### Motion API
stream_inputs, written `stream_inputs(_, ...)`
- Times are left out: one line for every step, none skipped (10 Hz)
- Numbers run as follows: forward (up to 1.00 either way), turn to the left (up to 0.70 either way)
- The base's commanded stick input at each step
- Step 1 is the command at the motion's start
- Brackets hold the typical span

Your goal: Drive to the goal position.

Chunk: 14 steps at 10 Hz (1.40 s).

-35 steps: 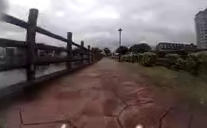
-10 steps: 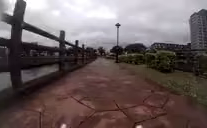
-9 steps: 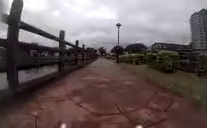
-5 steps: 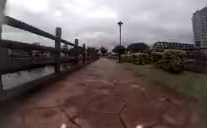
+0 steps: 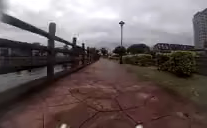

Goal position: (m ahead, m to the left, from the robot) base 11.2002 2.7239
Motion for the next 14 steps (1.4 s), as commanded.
stream_inputs(0.85, 0.00)
stream_inputs(0.85, 0.01)
stream_inputs(0.85, 0.01)
stream_inputs(0.85, 0.01)
stream_inputs(0.85, 0.01)
stream_inputs(0.85, 0.01)
stream_inputs(0.85, 0.01)
stream_inputs(0.85, 0.01)
stream_inputs(0.85, 0.01)
stream_inputs(0.85, 0.01)
stream_inputs(0.85, 0.01)
stream_inputs(0.85, 0.01)
stream_inputs(0.85, 0.01)
stream_inputs(0.85, 0.01)
